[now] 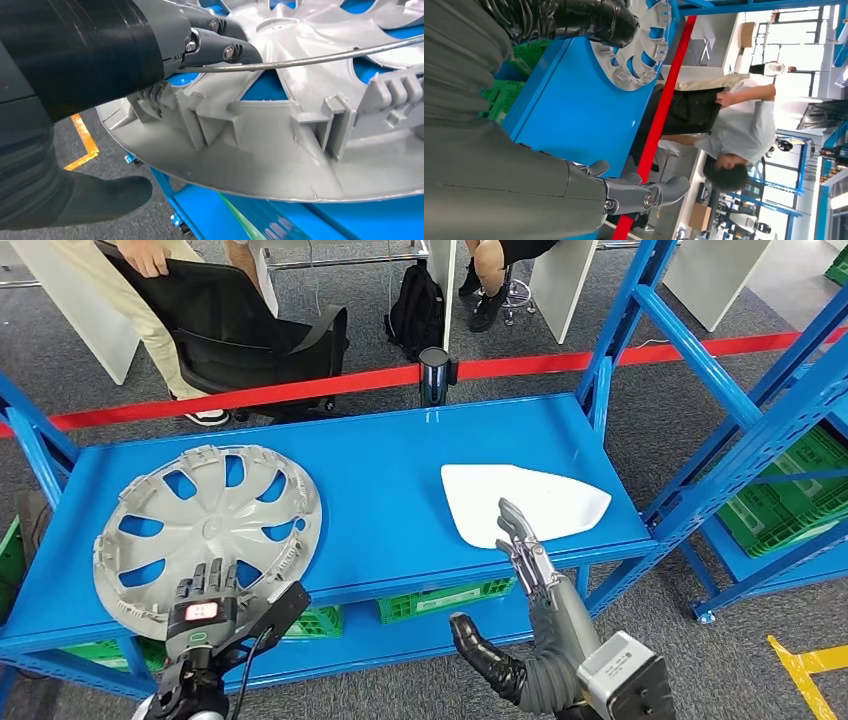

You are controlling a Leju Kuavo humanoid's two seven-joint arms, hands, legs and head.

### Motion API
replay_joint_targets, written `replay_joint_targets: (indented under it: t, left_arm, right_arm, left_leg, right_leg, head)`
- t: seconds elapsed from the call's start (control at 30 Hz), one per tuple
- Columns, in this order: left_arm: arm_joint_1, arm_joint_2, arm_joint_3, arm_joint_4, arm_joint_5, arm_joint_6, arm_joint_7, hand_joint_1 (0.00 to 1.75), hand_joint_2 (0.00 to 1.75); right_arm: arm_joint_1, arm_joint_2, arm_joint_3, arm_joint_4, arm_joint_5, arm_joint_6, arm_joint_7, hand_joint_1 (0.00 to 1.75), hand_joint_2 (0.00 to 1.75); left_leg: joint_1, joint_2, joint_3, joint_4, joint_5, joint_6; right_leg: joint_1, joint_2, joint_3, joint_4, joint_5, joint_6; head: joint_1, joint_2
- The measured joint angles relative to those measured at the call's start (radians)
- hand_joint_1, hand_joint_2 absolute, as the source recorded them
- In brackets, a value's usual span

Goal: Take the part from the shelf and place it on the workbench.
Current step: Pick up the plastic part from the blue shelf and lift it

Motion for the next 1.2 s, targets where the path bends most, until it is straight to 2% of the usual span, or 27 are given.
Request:
replay_joint_targets:
  t: [0.07, 0.53, 0.77, 1.07, 1.2]
  left_arm:
    - [-0.002, -0.003, 0.000, 0.006, 0.003, 0.000, 0.000, 1.72, 1.75]
    - [-0.027, -0.008, -0.006, 0.038, 0.027, 0.015, 0.000, 1.75, 1.75]
    - [-0.036, -0.030, -0.018, 0.067, 0.067, 0.101, 0.000, 1.75, 1.75]
    - [-0.060, -0.026, -0.060, 0.052, 0.288, 0.228, -0.010, 1.75, 1.75]
    - [-0.063, -0.024, -0.075, 0.015, 0.340, 0.245, -0.014, 1.75, 1.75]
  right_arm:
    - [0.000, 0.002, 0.000, 0.000, 0.000, -0.001, -0.001, 0.00, 1.75]
    - [-0.004, 0.012, 0.000, 0.000, -0.018, -0.004, -0.013, 0.00, 1.75]
    - [-0.004, 0.012, 0.000, 0.000, -0.027, -0.004, -0.022, 0.00, 1.75]
    - [-0.001, 0.012, 0.000, -0.005, -0.014, -0.017, -0.025, 0.00, 1.75]
    - [0.002, 0.012, 0.000, -0.010, -0.010, -0.025, -0.025, 0.00, 1.75]
  left_leg:
    - [0.000, 0.000, 0.000, 0.000, 0.000, 0.000]
    - [0.000, 0.000, 0.001, 0.000, 0.000, 0.000]
    - [0.000, 0.000, 0.002, 0.000, 0.000, 0.000]
    - [0.000, 0.000, 0.002, 0.000, 0.000, 0.000]
    - [0.000, 0.000, 0.003, 0.000, 0.000, 0.000]
  right_leg:
    - [0.000, 0.000, 0.000, 0.000, 0.000, 0.000]
    - [0.000, 0.000, 0.001, 0.000, 0.000, 0.000]
    - [0.000, 0.000, 0.001, 0.000, 0.000, 0.000]
    - [0.000, 0.000, 0.002, 0.000, 0.000, 0.000]
    - [0.000, 0.000, 0.003, 0.000, 0.000, 0.000]
  head:
    - [0.000, 0.000]
    - [0.000, 0.000]
    - [0.000, 0.000]
    - [0.000, 0.000]
    - [0.001, 0.000]
